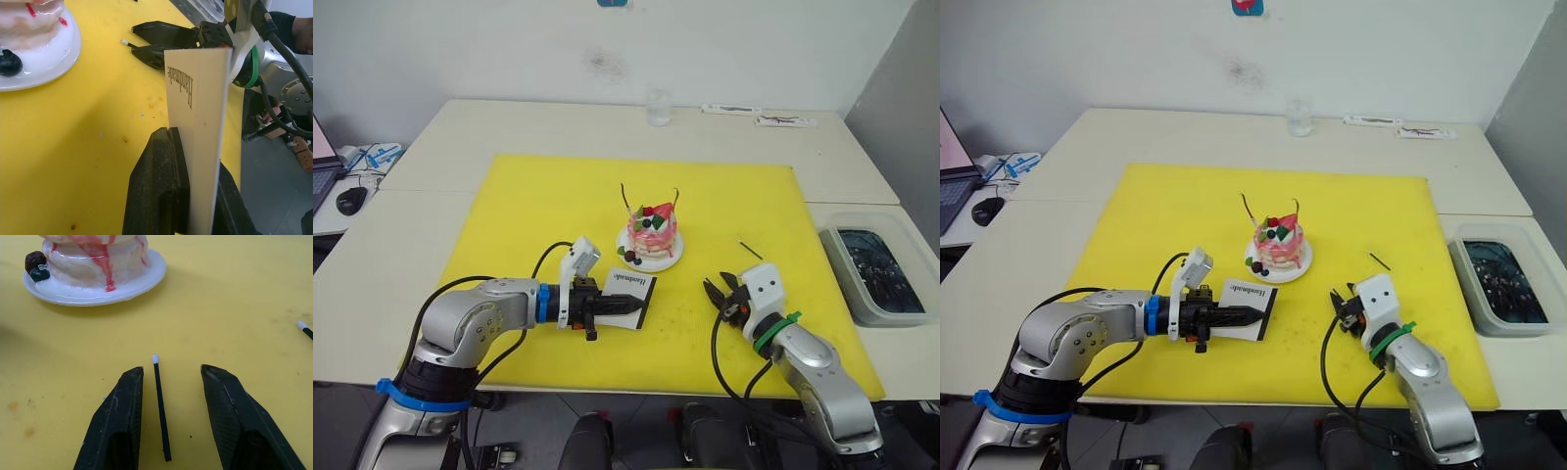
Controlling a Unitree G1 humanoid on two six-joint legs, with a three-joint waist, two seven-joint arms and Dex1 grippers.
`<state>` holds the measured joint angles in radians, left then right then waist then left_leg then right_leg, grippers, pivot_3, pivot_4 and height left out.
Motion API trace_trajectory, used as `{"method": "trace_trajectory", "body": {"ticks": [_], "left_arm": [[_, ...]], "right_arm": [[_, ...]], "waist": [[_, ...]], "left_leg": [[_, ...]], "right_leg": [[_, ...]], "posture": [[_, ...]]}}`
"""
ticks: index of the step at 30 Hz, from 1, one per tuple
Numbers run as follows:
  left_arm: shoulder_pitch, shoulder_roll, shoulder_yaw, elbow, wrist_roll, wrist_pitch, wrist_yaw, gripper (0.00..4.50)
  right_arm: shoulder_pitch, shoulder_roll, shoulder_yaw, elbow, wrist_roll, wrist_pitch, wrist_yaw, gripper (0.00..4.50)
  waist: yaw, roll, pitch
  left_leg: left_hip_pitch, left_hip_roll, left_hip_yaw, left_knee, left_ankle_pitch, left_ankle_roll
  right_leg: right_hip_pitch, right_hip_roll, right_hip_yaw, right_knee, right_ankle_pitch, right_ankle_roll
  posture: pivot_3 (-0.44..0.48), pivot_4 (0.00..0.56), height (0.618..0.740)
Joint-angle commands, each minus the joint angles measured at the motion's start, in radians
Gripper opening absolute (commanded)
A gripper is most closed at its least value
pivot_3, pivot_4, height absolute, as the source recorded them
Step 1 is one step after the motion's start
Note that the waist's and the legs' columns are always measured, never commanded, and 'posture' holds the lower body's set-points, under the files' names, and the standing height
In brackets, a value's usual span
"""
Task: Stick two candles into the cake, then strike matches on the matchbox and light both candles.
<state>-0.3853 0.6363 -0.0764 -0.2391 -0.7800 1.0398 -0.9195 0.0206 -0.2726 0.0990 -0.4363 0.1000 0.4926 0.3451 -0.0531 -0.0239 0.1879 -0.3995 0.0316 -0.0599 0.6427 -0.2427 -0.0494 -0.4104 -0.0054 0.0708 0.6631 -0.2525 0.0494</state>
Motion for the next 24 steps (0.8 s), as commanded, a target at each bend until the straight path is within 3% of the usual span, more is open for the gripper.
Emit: {"method": "trace_trajectory", "body": {"ticks": [1,3,6,10,24], "left_arm": [[-0.009,0.012,-0.001,-0.025,0.003,-0.015,-0.016,0.0],[-0.008,0.013,-0.002,-0.026,0.003,-0.015,-0.018,0.0],[-0.008,0.015,-0.003,-0.025,0.005,-0.016,-0.022,0.0],[-0.008,0.016,-0.006,-0.02,0.008,-0.018,-0.024,0.0],[-0.008,-0.004,0.002,-0.004,0.012,-0.018,-0.015,0.0]], "right_arm": [[-0.006,0.002,0.008,-0.005,-0.005,-0.014,-0.006,1.91],[-0.006,0.005,0.012,-0.004,-0.006,0.0,-0.012,1.91],[-0.007,0.01,0.015,-0.005,-0.005,0.024,-0.019,1.39],[-0.013,0.011,0.031,-0.006,-0.01,0.053,-0.029,0.04],[-0.032,-0.021,0.026,-0.06,0.011,0.103,-0.008,0.04]], "waist": [[0.0,0.0,0.0],[0.0,0.0,0.0],[0.0,0.0,0.0],[0.0,0.0,0.0],[0.0,0.0,0.0]], "left_leg": [[0.0,0.0,0.0,0.0,0.0,0.0],[0.0,0.0,0.0,0.0,0.0,0.0],[0.0,0.0,0.0,0.0,0.0,0.0],[0.0,0.0,0.0,0.0,0.0,0.0],[0.001,0.0,0.0,0.001,0.0,0.0]], "right_leg": [[0.0,0.0,0.0,0.0,0.0,0.0],[0.0,0.0,0.0,0.0,0.0,0.0],[0.0,0.0,0.0,0.0,0.0,0.0],[0.0,0.0,0.0,0.0,0.0,0.0],[0.001,0.0,0.0,0.0,-0.002,-0.004]], "posture": [[0.0,0.15,0.74],[0.0,0.15,0.74],[0.0,0.15,0.74],[0.0,0.15,0.74],[0.0,0.15,0.74]]}}
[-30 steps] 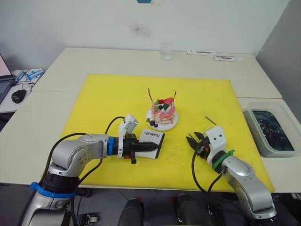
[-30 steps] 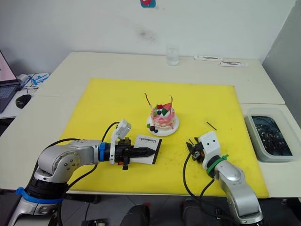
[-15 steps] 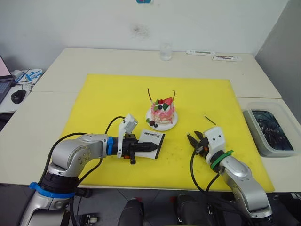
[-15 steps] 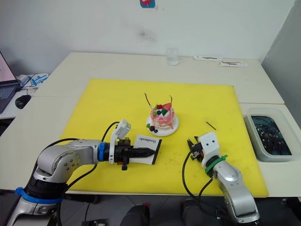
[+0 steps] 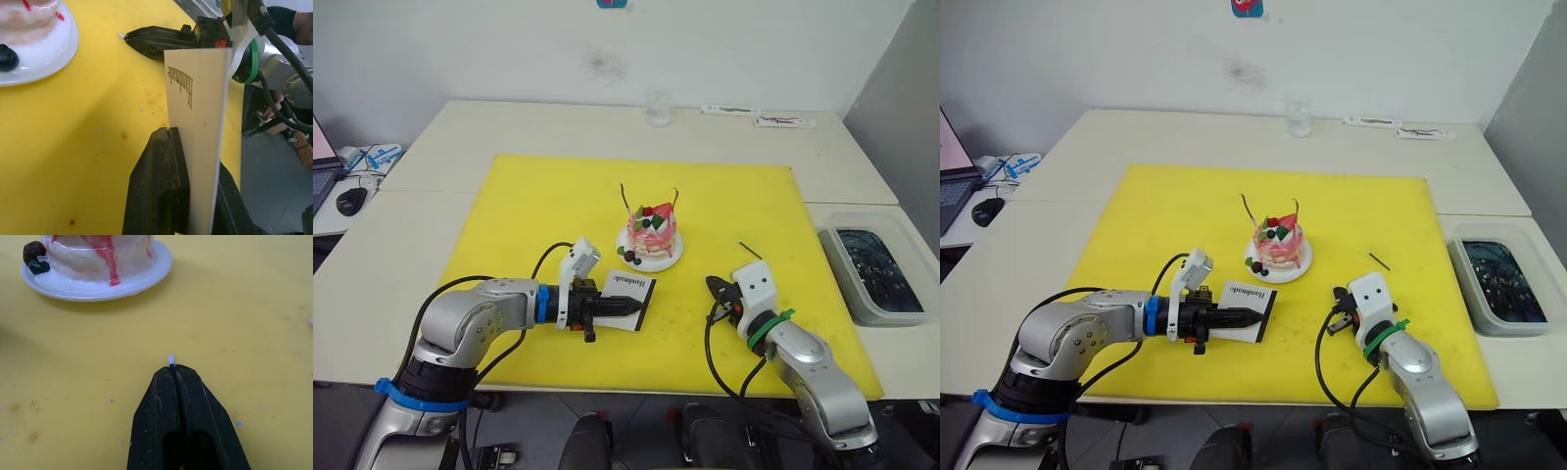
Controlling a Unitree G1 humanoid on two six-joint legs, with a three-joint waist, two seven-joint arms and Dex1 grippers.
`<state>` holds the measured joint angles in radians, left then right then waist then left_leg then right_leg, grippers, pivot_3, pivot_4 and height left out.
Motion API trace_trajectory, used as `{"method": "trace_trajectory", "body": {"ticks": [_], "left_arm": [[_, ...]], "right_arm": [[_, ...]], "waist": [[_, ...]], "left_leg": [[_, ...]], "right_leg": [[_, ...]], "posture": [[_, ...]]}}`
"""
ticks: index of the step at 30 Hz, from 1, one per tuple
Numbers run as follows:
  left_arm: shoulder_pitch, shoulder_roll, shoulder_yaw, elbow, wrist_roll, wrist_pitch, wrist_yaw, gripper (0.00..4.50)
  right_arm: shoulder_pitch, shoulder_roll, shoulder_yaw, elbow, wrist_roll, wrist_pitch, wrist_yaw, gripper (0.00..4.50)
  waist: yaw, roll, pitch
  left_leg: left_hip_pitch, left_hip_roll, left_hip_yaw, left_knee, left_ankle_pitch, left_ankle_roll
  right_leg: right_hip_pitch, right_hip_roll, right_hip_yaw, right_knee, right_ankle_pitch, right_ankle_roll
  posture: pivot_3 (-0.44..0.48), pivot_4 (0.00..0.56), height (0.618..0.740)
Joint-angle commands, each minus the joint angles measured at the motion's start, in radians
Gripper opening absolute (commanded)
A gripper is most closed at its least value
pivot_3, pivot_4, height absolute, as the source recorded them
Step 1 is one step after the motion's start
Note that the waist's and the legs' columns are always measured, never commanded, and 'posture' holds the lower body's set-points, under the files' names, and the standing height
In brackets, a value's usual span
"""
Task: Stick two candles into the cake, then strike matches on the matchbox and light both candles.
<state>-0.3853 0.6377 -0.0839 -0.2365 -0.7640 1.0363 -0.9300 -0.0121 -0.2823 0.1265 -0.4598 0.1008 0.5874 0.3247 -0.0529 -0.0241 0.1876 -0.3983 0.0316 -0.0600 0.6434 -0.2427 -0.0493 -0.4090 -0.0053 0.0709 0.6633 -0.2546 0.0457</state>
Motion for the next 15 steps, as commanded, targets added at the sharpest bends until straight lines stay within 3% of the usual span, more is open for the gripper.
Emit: {"method": "trace_trajectory", "body": {"ticks": [1,9,15], "left_arm": [[-0.009,-0.011,0.015,-0.002,-0.009,-0.008,0.003,0.0],[-0.084,-0.085,0.055,0.066,-0.048,0.049,0.056,0.0],[-0.103,-0.089,0.056,0.079,-0.052,0.066,0.052,0.0]], "right_arm": [[0.0,-0.024,0.0,-0.063,0.019,0.011,0.03,0.04],[-0.118,-0.209,0.076,-0.333,0.126,0.128,0.235,0.04],[-0.22,-0.267,0.139,-0.337,0.12,0.18,0.262,0.04]], "waist": [[0.0,0.0,0.0],[0.002,0.001,0.001],[0.002,0.001,0.001]], "left_leg": [[0.0,0.0,0.0,0.0,0.0,0.0],[-0.001,0.0,-0.001,0.0,0.0,0.0],[-0.001,0.0,-0.001,0.0,0.0,0.0]], "right_leg": [[0.0,0.0,0.0,0.0,0.0,0.0],[-0.001,0.0,0.0,0.0,0.002,0.004],[0.0,0.0,-0.001,0.0,0.002,0.004]], "posture": [[0.0,0.15,0.74],[0.0,0.15,0.74],[0.0,0.15,0.74]]}}
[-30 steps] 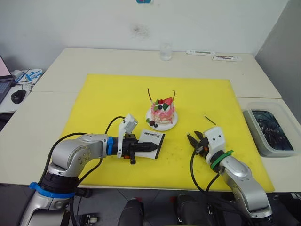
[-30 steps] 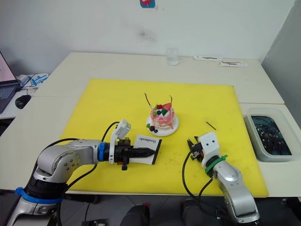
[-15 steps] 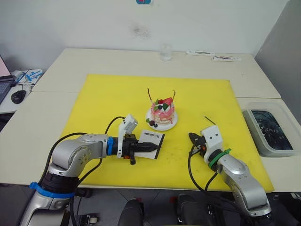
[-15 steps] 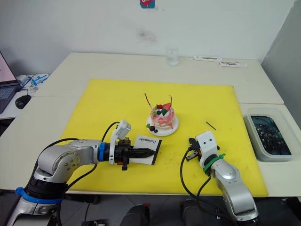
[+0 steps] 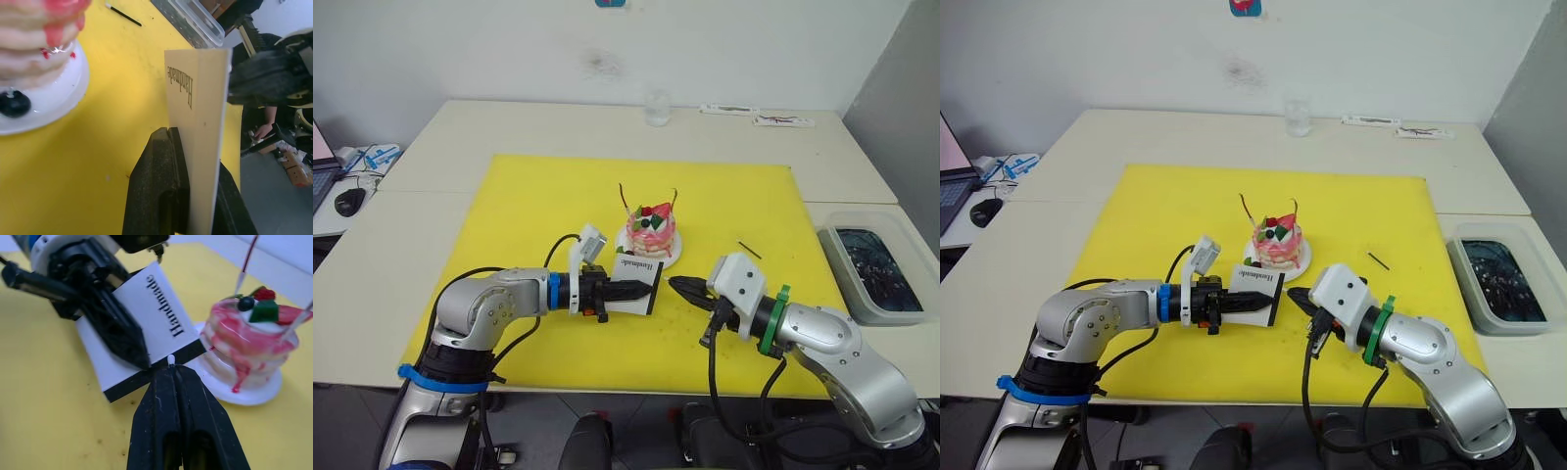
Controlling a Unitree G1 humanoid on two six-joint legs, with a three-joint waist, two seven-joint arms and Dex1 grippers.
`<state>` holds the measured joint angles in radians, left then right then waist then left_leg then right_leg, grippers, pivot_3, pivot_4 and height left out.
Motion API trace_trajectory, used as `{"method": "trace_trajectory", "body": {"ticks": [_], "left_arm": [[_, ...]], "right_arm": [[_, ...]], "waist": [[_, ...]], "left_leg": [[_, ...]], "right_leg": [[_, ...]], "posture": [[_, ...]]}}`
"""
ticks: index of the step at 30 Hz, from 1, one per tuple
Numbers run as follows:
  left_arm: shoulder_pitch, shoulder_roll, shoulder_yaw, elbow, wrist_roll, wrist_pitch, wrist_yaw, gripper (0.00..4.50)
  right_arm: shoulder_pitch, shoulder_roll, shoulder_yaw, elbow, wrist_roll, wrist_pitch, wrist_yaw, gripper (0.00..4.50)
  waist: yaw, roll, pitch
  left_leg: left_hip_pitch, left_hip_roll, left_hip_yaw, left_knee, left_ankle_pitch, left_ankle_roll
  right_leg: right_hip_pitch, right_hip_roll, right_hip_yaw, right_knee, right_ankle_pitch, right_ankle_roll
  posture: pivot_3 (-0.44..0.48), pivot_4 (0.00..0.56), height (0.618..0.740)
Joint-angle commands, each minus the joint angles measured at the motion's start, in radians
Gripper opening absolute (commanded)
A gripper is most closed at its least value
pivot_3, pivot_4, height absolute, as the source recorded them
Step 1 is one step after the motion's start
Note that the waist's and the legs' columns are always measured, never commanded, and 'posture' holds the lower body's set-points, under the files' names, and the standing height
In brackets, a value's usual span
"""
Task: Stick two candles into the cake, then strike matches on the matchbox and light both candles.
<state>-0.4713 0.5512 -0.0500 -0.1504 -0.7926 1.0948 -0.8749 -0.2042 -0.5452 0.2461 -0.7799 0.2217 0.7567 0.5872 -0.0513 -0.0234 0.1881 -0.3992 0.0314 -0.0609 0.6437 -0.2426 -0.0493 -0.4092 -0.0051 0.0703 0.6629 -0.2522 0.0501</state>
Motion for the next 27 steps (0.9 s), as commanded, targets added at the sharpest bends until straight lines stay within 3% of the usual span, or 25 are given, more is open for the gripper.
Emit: {"method": "trace_trajectory", "body": {"ticks": [1,27], "left_arm": [[-0.018,-0.005,0.024,-0.006,-0.025,0.011,-0.002,0.0],[-0.004,-0.002,0.033,-0.018,-0.032,0.019,0.015,0.0]], "right_arm": [[-0.037,-0.008,0.028,-0.005,-0.014,0.007,-0.006,0.04],[-0.062,-0.022,0.071,0.012,-0.074,-0.017,0.004,0.04]], "waist": [[0.001,0.0,0.0],[0.001,0.0,0.0]], "left_leg": [[0.0,0.0,0.0,0.0,0.0,0.0],[0.0,0.0,0.0,0.0,0.0,0.0]], "right_leg": [[0.0,0.0,0.0,0.0,0.0,0.0],[0.0,0.0,0.0,0.0,0.0,0.0]], "posture": [[0.0,0.15,0.74],[0.0,0.15,0.74]]}}
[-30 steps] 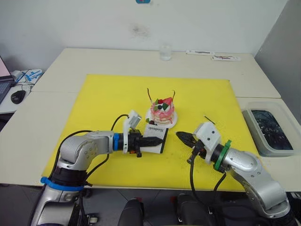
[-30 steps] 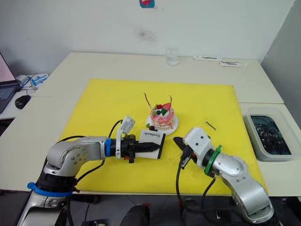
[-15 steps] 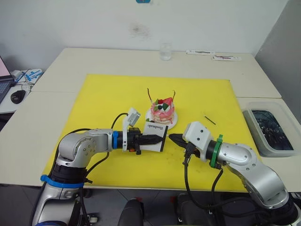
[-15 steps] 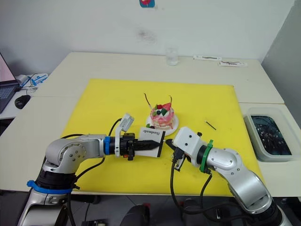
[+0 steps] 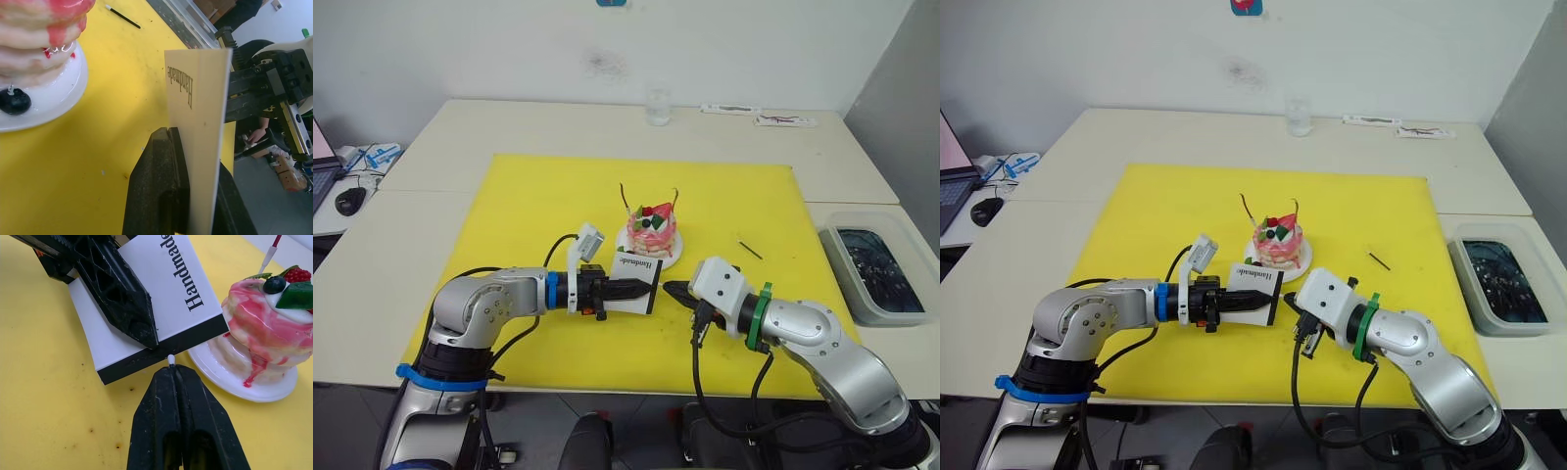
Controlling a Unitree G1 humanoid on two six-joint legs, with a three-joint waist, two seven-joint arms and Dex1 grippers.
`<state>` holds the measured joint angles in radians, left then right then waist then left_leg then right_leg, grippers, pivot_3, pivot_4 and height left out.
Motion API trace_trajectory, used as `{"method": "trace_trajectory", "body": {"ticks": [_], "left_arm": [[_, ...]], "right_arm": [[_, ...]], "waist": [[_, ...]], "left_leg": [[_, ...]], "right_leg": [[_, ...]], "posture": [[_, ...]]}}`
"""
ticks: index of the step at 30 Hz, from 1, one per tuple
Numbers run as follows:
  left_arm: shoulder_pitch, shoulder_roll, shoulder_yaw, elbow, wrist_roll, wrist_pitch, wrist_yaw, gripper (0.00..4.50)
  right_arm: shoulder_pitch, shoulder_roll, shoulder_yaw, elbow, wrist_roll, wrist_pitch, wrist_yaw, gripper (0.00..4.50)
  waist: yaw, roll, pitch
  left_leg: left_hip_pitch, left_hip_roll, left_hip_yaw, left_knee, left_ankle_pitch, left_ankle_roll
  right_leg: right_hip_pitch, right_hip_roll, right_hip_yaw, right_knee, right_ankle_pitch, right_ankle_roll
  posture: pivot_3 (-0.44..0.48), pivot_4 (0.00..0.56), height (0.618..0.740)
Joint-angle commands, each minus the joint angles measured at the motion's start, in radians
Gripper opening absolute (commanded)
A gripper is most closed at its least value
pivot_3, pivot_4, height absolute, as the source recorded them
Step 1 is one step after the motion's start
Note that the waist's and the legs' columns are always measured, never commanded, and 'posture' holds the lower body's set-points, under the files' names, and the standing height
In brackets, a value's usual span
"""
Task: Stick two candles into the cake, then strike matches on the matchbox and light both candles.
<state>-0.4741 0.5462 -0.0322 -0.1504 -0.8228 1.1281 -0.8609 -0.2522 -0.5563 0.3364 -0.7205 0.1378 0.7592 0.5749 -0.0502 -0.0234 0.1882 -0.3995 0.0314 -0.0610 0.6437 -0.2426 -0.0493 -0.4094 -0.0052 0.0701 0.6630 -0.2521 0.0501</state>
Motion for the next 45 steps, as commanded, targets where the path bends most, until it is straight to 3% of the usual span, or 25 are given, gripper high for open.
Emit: {"method": "trace_trajectory", "body": {"ticks": [1,21,37,45], "left_arm": [[-0.001,-0.001,0.017,-0.016,-0.002,-0.015,0.005,0.0],[-0.021,-0.043,0.058,-0.008,-0.043,0.028,0.049,0.0],[-0.018,-0.059,0.078,-0.027,-0.083,0.064,0.069,0.0],[-0.093,-0.121,0.176,-0.048,-0.167,0.125,0.15,0.0]], "right_arm": [[-0.014,-0.014,-0.017,-0.051,0.013,-0.018,0.021,0.04],[-0.08,-0.06,0.035,0.013,0.011,-0.023,0.132,0.04],[-0.114,-0.05,0.042,0.053,-0.014,-0.022,0.122,0.04],[-0.133,-0.055,0.101,0.08,-0.027,-0.037,0.158,0.04]], "waist": [[0.0,0.0,0.0],[0.0,0.0,0.0],[0.0,0.0,0.0],[0.0,0.0,0.0]], "left_leg": [[0.0,0.0,0.0,0.0,0.0,0.0],[0.0,0.0,0.0,0.0,0.0,0.0],[0.0,0.0,0.0,0.0,0.0,0.0],[0.0,0.0,-0.001,0.001,0.0,0.0]], "right_leg": [[0.0,0.0,0.0,0.0,0.0,0.0],[0.0,0.0,0.0,0.0,0.0,0.0],[0.0,0.0,0.0,0.0,0.0,0.0],[0.0,0.0,0.0,0.0,0.0,0.0]], "posture": [[0.0,0.15,0.74],[0.0,0.15,0.74],[0.0,0.15,0.74],[0.0,0.15,0.74]]}}
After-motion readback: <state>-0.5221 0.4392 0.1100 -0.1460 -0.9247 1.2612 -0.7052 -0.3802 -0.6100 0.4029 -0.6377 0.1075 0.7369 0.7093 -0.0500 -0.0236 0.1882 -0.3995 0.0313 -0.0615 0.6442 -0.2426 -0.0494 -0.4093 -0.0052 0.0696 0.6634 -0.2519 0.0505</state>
